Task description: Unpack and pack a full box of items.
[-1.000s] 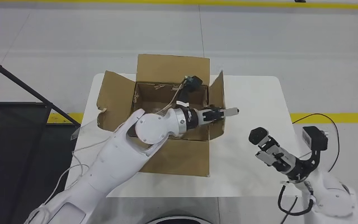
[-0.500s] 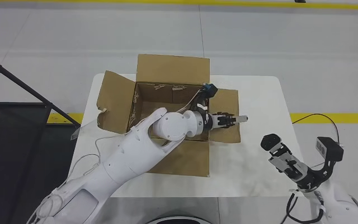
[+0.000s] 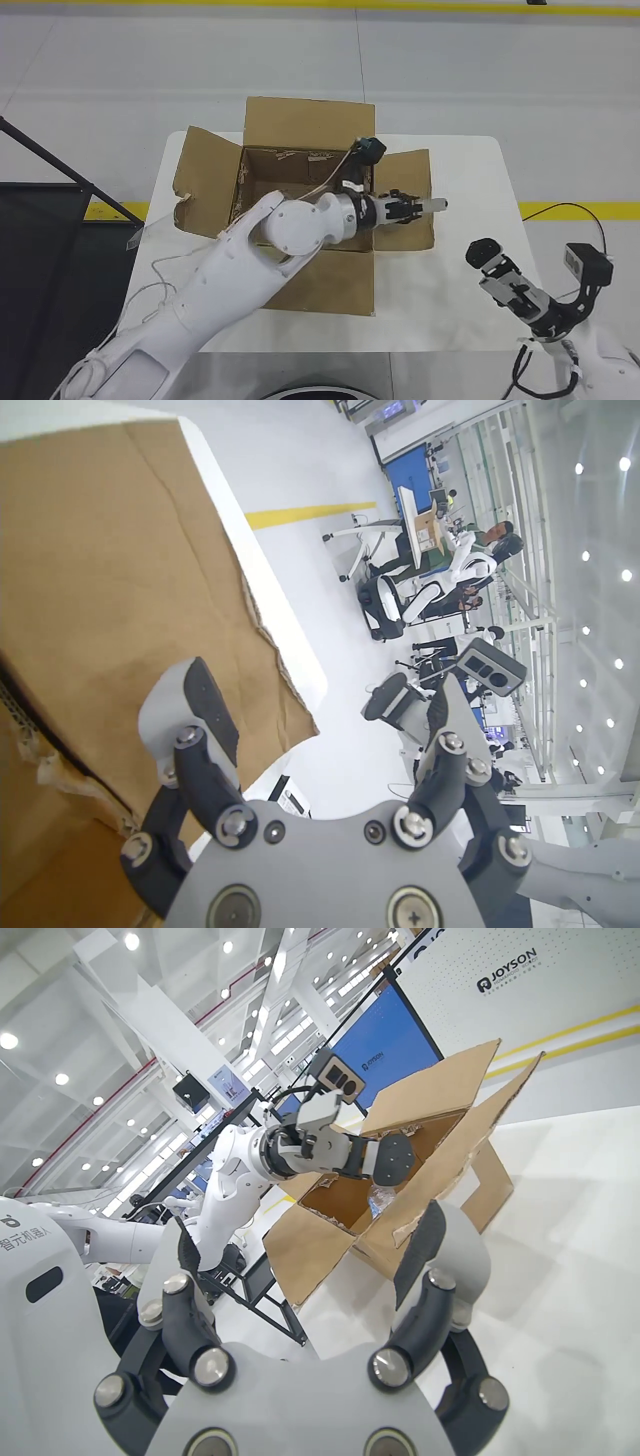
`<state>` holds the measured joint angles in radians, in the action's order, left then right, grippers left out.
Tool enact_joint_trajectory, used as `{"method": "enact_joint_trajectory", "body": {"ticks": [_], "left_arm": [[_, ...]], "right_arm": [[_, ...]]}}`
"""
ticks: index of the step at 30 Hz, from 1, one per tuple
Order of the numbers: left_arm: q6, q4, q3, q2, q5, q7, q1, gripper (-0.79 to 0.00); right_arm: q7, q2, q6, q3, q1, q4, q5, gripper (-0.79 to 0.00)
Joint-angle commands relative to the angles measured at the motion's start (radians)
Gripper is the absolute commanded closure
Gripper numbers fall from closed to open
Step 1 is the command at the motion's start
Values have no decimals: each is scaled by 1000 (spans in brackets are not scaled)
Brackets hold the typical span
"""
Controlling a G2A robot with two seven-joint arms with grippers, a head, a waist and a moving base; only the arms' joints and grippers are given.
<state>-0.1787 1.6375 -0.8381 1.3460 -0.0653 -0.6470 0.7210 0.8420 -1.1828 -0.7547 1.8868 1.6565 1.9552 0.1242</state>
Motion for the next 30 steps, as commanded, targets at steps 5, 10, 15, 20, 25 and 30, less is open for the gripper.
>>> {"method": "enact_joint_trajectory", "body": {"ticks": [5,10,15,20,25,30], "left_arm": [[-4,230,-203,-51,-63,-33,143,-785],[20,396,-412,-89,-73,-59,304,-785],[64,519,-628,-113,-32,-59,469,-785],[124,579,-845,-127,47,-56,630,-785],[211,576,-1030,-132,160,-45,777,-785],[293,537,-1142,-132,241,-55,894,-785]], "right_arm": [[-56,3,30,-9,-17,130,-137,-785],[-26,12,166,-56,-94,222,-279,-785],[34,20,322,-182,-236,272,-422,-785],[110,23,483,-350,-422,242,-600,-785],[203,11,643,-584,-640,127,-814,-785],[266,-20,750,-784,-851,-62,-845,-785]]}}
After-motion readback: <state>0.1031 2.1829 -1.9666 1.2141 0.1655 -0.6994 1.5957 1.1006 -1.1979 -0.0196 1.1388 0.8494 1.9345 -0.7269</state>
